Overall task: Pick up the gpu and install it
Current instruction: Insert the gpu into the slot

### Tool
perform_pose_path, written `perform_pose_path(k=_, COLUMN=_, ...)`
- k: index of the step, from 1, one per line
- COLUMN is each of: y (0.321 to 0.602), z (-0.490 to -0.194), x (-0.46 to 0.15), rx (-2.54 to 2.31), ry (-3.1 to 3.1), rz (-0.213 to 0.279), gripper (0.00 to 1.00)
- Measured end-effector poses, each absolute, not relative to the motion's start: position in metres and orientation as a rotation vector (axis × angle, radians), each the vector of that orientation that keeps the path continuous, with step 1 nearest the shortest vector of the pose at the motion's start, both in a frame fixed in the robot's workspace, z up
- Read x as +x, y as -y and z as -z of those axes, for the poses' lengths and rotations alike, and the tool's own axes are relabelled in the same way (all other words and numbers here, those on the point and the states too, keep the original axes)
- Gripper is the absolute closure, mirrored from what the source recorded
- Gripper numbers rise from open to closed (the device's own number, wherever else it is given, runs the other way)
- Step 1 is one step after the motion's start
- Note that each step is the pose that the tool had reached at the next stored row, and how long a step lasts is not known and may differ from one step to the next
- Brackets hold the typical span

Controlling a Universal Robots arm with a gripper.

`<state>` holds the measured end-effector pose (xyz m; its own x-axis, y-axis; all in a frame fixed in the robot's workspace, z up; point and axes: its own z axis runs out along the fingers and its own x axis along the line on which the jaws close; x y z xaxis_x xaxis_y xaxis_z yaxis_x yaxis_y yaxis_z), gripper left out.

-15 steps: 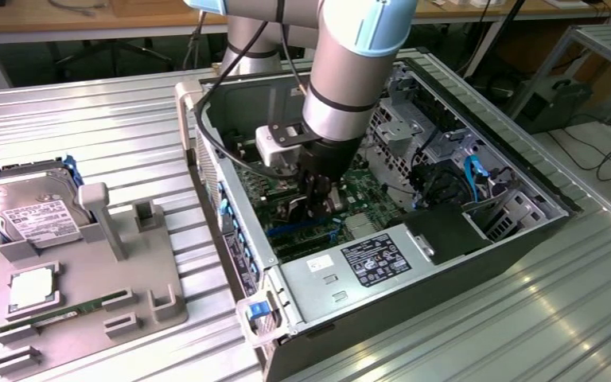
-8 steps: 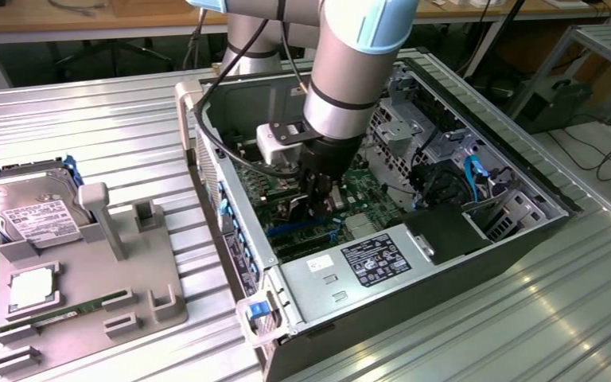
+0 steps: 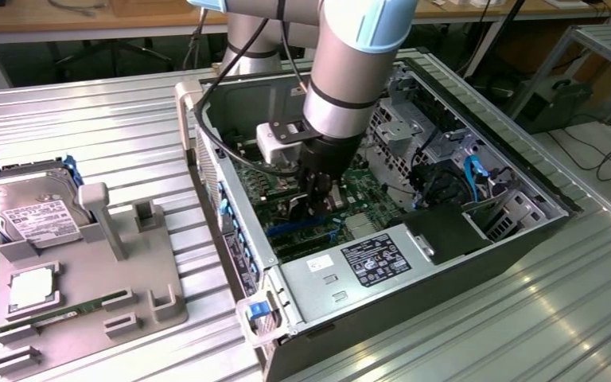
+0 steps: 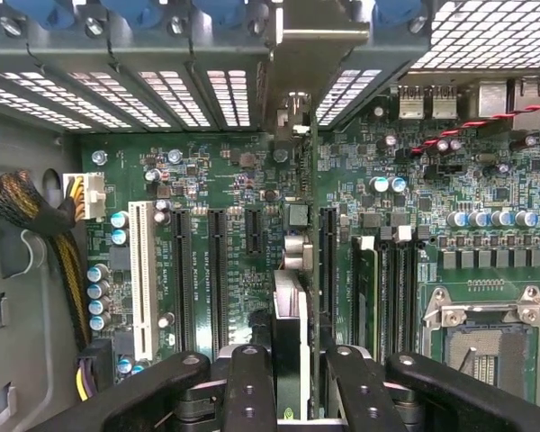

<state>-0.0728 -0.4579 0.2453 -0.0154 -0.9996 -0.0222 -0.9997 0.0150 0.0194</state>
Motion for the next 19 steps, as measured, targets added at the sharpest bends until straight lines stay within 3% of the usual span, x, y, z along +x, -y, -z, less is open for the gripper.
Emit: perform_pose_path(k=19, y=0.457, z=-0.233, x=-0.075, rx=-2.204, ry=-2.238, rz=-0.049, gripper=0.72)
